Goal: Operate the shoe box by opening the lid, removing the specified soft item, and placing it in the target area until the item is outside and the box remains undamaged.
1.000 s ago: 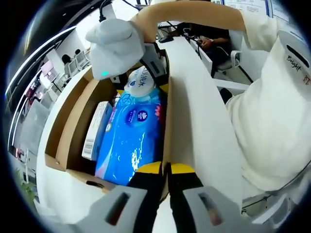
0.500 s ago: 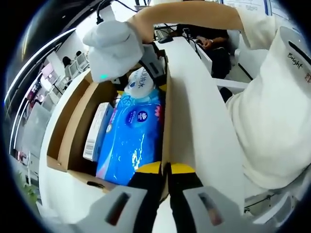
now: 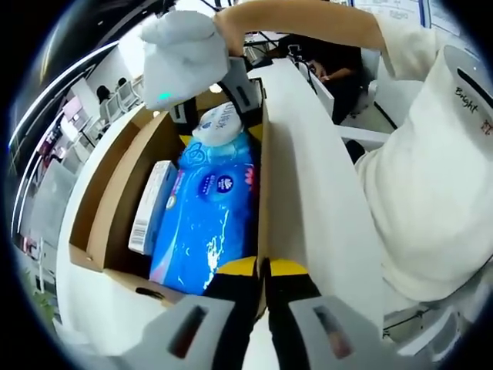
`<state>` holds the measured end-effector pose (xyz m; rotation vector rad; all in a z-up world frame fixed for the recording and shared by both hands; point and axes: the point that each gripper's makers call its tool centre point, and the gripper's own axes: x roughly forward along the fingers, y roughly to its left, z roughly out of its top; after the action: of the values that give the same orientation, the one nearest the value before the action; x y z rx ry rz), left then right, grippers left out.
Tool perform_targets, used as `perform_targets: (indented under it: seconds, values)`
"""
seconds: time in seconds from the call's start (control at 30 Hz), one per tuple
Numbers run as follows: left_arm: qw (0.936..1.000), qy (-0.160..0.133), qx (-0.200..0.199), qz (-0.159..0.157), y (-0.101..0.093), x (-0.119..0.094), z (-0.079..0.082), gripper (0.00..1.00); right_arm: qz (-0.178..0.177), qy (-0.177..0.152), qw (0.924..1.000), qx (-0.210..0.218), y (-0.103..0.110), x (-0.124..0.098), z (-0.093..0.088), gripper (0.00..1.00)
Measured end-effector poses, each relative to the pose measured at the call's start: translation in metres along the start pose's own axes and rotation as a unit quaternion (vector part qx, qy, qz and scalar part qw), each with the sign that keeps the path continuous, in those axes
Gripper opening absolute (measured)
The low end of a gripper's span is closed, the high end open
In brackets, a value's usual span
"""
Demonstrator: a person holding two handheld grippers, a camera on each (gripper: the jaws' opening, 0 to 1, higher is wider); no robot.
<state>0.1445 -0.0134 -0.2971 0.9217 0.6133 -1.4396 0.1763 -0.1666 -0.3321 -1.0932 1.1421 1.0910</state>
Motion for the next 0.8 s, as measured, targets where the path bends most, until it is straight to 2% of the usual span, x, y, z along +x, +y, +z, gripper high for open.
perform_targets:
  seconds: [0.07, 0.1, 0.23, 0.33, 0.37, 0.43, 0.73, 0.8]
  values:
    - [1.0000, 0.004, -0.001, -0.004, -0.001, 0.000, 0.000, 0.02, 0.003, -0.001, 1.0000, 0.000, 0.001, -0.002, -0.002, 0.65]
    - [1.0000, 0.005, 0.000, -0.004, 0.000, 0.000, 0.000, 0.02, -0.002, -0.015, 0.9999, -0.002, 0.001, -0.001, 0.001, 0.65]
    - [1.0000, 0.003, -0.001, -0.004, 0.000, 0.000, 0.000, 0.02, 0.000, 0.001, 1.0000, -0.001, 0.001, -0.001, -0.002, 0.64]
    - [1.0000, 0.003, -0.001, -0.004, 0.000, 0.000, 0.000, 0.02, -0.006, -0.004, 1.0000, -0.005, 0.000, -0.001, -0.001, 0.64]
    - [1.0000, 0.003, -0.001, -0.004, 0.000, 0.000, 0.000, 0.02, -0.008, -0.016, 0.9998, -0.009, -0.004, -0.001, 0.002, 0.62]
    - [1.0000, 0.003, -0.002, -0.005, 0.000, 0.000, 0.000, 0.02, -0.008, -0.013, 0.9999, -0.003, -0.004, 0.000, 0.000, 0.62]
    - [1.0000, -0.003, 0.000, 0.002, 0.000, 0.000, 0.000, 0.02, 0.027, -0.009, 0.9994, 0.018, -0.001, 0.011, 0.001, 0.63]
    - [1.0000, -0.001, -0.002, 0.002, 0.000, 0.000, 0.000, 0.02, 0.026, -0.008, 0.9995, 0.014, 0.007, 0.012, 0.001, 0.64]
